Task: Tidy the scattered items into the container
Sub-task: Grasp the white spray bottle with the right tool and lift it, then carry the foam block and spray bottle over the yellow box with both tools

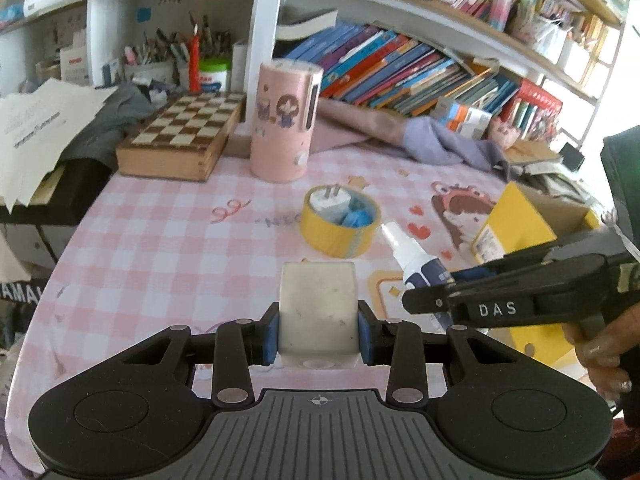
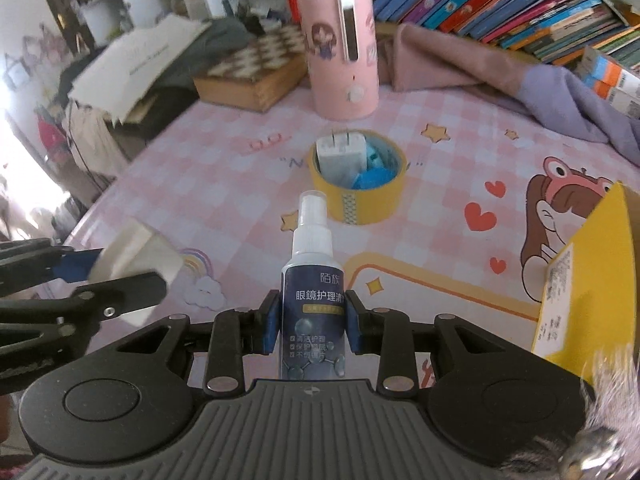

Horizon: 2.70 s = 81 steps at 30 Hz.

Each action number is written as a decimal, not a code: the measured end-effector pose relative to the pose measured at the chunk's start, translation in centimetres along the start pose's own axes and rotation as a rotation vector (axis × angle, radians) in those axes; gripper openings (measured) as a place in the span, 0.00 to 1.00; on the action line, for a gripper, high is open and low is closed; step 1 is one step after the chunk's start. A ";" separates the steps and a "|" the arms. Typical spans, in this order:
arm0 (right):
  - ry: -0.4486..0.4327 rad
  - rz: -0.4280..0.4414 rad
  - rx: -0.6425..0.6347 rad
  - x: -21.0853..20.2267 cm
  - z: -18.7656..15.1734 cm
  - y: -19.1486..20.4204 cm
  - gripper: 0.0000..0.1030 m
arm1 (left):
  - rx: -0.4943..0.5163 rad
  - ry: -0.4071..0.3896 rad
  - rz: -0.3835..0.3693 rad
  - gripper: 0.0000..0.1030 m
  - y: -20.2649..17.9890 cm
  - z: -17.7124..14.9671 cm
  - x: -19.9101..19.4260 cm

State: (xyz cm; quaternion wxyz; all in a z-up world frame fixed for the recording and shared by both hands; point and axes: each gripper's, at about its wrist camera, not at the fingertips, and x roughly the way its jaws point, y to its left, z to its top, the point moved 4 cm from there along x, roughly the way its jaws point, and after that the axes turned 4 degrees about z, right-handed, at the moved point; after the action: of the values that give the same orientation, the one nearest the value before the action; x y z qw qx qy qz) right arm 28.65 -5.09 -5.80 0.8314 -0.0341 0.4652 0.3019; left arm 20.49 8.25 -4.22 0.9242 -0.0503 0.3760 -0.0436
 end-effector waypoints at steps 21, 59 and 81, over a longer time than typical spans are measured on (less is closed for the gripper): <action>-0.179 -0.074 0.069 -7.5 -4.4 3.2 0.29 | 0.040 -0.080 -0.067 0.34 -1.2 -2.0 -6.3; -0.176 -0.201 0.284 -14.6 -20.7 8.0 0.29 | 0.201 0.015 -0.248 0.34 -6.1 -12.1 -13.2; -0.227 -0.352 0.470 -19.4 -25.7 3.6 0.29 | 0.363 0.050 -0.421 0.34 -13.5 -12.6 -12.1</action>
State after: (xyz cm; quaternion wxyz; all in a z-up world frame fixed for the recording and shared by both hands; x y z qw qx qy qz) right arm -0.11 -19.95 -4.05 0.9027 0.1129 0.4133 0.0393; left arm 2.43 -4.44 -3.16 0.8792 0.0404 0.3658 -0.3025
